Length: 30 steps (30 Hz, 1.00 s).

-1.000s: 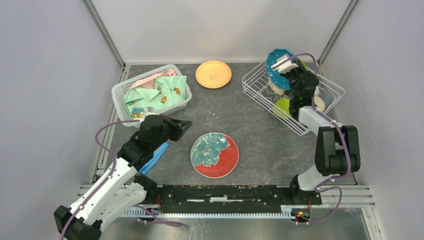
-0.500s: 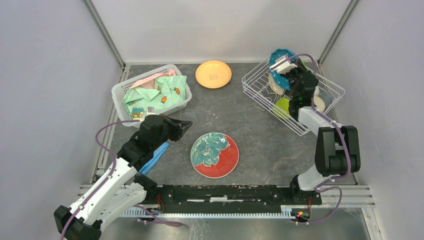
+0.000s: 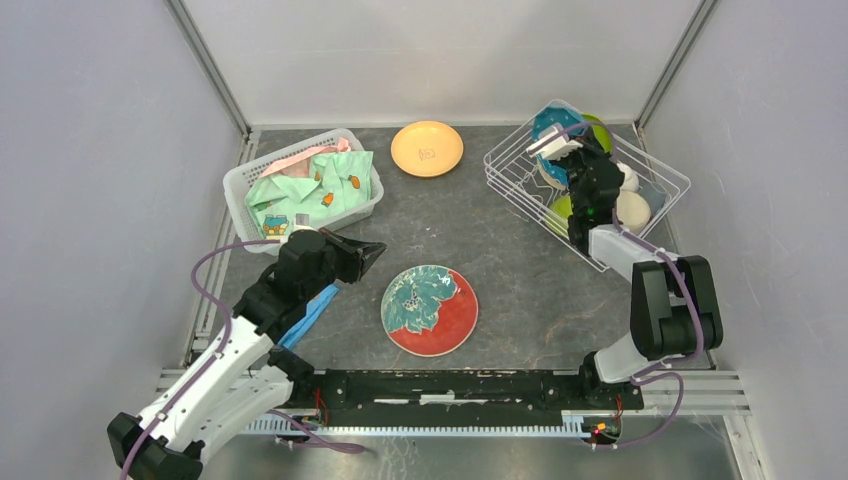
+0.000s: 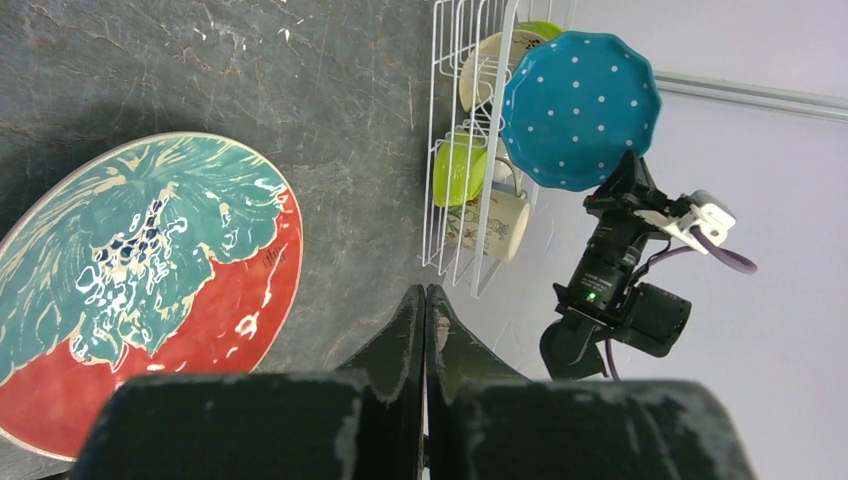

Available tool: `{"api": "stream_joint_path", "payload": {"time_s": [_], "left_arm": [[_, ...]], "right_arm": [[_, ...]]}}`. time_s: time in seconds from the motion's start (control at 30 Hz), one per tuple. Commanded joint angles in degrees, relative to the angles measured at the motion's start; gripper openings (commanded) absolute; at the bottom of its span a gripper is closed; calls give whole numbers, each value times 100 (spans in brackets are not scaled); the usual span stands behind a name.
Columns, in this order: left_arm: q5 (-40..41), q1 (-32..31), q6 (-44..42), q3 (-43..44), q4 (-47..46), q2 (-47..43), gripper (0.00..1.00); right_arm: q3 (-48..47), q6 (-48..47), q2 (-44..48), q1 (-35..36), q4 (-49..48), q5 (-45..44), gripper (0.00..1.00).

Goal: Load the mixed dishes into the dish rack
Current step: Insert the plate into the dish rack.

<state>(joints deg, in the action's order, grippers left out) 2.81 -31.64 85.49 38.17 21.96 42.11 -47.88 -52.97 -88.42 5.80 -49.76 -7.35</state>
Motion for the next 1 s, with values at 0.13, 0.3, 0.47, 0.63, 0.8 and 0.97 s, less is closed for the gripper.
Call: {"api": "stream_joint_path", "payload": {"time_s": [0.13,0.3,0.47,0.63,0.8,0.97], "left_arm": [[3,-18,121,2,-136,-160,2],[-11,-18,121,12,-141,-138,2],[17,-19,121,9,-139,-130,2],[42,-19,121,1,-136,-137,2],[-38,-18,121,11,-133,-69,2],[-99,-18,121,25,-131,-17,2]], "right_arm": [[304,-118,225,205,-1231,-172,0],[376,-138,138,219,-1359,-298,0],[472,-181,141,223,-1528,-313,0],[730,-29,279,174,-1664,-213,0],[736,146,222,-28,-1770,84,0],[532,123,82,-69,-1710,313,0]]}}
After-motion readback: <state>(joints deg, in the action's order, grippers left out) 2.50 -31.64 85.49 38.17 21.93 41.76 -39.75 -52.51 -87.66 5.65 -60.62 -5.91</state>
